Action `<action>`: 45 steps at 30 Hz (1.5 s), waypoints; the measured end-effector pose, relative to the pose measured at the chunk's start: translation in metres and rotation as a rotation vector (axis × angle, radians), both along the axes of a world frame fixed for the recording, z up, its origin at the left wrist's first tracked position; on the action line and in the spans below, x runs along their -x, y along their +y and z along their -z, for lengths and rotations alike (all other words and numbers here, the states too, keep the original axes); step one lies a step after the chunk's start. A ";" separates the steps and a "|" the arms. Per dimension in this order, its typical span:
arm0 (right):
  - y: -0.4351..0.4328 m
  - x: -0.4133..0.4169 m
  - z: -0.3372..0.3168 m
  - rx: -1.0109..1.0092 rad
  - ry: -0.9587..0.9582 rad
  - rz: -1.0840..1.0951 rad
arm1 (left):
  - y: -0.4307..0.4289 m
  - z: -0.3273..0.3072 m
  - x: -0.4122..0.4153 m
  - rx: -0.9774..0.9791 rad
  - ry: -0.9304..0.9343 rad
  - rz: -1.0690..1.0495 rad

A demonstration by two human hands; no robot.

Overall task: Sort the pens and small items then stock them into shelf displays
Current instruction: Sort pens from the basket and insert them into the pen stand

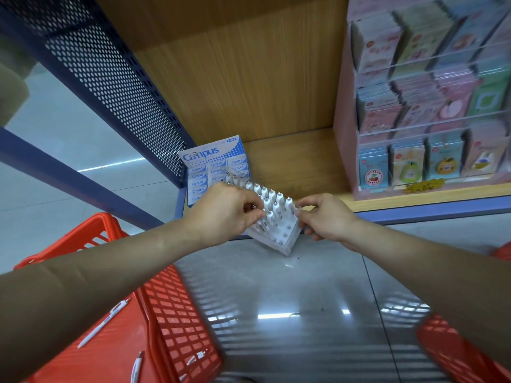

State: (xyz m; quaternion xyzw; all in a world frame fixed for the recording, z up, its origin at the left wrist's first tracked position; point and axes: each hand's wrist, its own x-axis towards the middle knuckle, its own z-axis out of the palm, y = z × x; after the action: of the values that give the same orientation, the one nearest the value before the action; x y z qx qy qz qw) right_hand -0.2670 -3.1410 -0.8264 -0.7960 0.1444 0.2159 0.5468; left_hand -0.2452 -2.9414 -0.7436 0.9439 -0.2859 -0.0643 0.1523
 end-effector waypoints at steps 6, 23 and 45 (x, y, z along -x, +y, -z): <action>0.000 -0.006 0.007 0.042 -0.046 0.027 | 0.001 0.009 0.003 0.025 0.042 0.014; -0.001 -0.014 0.007 0.010 -0.053 0.111 | 0.000 0.022 -0.001 0.014 0.058 0.013; 0.034 -0.030 -0.112 0.291 -0.488 -0.274 | 0.093 -0.096 0.036 0.173 -0.044 -0.336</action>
State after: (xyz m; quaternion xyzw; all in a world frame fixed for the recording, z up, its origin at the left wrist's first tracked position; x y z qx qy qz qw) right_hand -0.2371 -3.1074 -0.7146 -0.9063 -0.0702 0.0672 0.4113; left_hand -0.2816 -2.8485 -0.6472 0.9629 -0.1319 0.0076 0.2354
